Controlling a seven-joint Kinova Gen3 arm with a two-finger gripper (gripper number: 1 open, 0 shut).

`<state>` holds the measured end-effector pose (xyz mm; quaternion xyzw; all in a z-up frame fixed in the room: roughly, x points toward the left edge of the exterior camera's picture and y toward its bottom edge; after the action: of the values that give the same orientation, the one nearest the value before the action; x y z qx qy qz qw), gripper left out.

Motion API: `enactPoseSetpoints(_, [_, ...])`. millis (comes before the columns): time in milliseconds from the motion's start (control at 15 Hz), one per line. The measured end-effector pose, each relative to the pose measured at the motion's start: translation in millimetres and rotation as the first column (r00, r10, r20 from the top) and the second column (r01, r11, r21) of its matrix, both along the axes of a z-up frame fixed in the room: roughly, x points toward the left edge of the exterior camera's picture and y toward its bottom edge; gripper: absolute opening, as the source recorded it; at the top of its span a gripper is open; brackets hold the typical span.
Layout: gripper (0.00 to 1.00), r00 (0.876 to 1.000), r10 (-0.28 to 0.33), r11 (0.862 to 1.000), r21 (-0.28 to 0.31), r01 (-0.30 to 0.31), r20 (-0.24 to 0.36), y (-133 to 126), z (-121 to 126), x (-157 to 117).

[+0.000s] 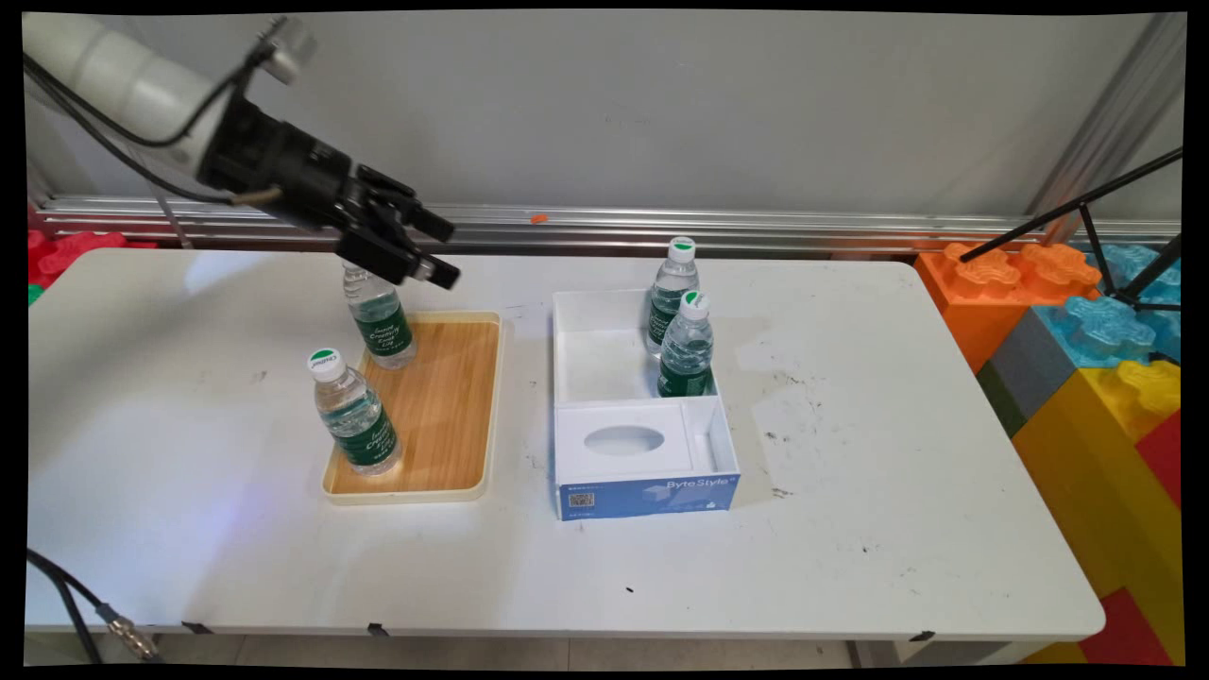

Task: Pick up the green bottle from the white box

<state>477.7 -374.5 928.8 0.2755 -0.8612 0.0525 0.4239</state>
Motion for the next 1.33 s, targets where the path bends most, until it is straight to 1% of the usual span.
enactPoseSetpoints(267, [1.00, 1.000, -0.001, 1.000, -0.007, 0.001, -0.030, -14, -27, -20])
enactPoseSetpoints(467, [1.00, 1.000, 0.008, 1.000, -0.014, -0.008, -0.029, -28, -48, -28])
enactPoseSetpoints(800, [1.00, 0.999, 0.026, 1.000, -0.013, -0.027, -0.032, -46, -74, -41])
enactPoseSetpoints(1000, [1.00, 0.998, 0.037, 0.999, -0.008, -0.038, -0.051, -55, -88, -59])
enactPoseSetpoints(1333, [1.00, 0.996, 0.047, 0.999, 0.004, -0.046, -0.079, -64, -102, -85])
